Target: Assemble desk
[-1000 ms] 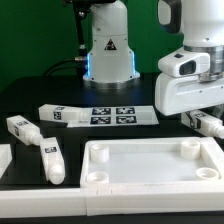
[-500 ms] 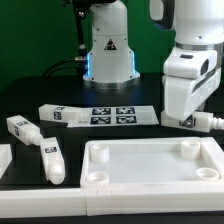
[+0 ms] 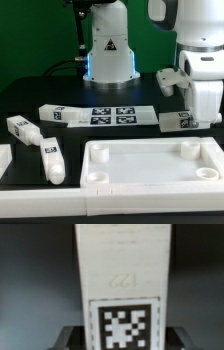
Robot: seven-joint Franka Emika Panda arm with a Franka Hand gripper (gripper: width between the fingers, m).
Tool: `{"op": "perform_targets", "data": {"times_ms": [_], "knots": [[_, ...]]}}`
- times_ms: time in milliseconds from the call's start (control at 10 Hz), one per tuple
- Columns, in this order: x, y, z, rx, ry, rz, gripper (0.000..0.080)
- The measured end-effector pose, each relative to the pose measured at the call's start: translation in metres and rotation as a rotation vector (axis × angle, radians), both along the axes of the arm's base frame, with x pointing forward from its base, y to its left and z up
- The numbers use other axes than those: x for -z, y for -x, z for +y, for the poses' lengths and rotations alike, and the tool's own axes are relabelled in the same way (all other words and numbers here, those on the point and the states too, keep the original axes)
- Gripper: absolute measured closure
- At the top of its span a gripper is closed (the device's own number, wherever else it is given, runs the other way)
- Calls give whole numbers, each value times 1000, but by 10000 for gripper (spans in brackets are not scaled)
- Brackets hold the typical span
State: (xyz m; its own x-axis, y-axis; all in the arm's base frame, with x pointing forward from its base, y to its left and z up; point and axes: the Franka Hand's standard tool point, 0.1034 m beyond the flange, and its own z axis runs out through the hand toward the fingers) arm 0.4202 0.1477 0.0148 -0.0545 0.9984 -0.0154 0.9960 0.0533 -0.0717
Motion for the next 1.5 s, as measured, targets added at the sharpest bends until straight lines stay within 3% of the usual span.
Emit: {"op": "perform_targets", "data": {"times_ms": [400,700,1200,1400,1500], "knots": [[1,-3,-10,-217,14,1,515],[2,13,-7,-611,1,29,515],[3,10,-21,-892,15,45,515],[4,10,-24,-884,19,45,515],[4,10,-24,-882,19,45,323]]}}
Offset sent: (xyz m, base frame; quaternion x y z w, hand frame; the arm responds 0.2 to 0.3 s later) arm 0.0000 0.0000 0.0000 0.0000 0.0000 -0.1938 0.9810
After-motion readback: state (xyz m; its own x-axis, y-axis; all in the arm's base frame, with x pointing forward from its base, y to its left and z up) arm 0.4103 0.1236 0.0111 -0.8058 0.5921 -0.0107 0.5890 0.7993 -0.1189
